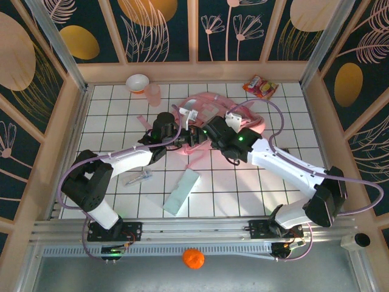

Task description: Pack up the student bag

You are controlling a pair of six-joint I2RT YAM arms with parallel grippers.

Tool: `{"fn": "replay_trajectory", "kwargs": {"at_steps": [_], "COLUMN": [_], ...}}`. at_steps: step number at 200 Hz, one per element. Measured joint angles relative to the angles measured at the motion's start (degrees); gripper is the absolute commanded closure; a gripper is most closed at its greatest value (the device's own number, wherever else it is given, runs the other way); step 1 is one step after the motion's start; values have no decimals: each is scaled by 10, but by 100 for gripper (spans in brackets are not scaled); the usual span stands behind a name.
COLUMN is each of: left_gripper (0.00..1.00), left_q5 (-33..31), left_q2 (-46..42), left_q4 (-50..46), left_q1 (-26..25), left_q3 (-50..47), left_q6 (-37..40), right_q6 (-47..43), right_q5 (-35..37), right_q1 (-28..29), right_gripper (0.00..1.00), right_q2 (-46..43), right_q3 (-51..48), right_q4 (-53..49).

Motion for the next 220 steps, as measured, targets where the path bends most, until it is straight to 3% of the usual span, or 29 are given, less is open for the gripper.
{"fn": "replay_trajectory", "kwargs": {"at_steps": [24,70,109,220], "left_gripper": [100,100,100,100], "left_q5": [0,-1,-4,-37], "left_q2": [0,0,0,-19], "left_q4": [1,1,-9,-133], "left_q1": [0,-1,-1,-8], "left_q3": [0,0,4,16], "left_q6": [0,1,19,209], "right_q6": [-2,-68,-123,-229], "right_q5": [1,-62,-133,-293], "right_q1": [-2,-26,-56,-200], "right_gripper": [73,100,100,100], "right_q2": [0,-21,-51,-140], "right_q3": [0,-31,-57,-111], "right_q4": [0,59,93,62]}}
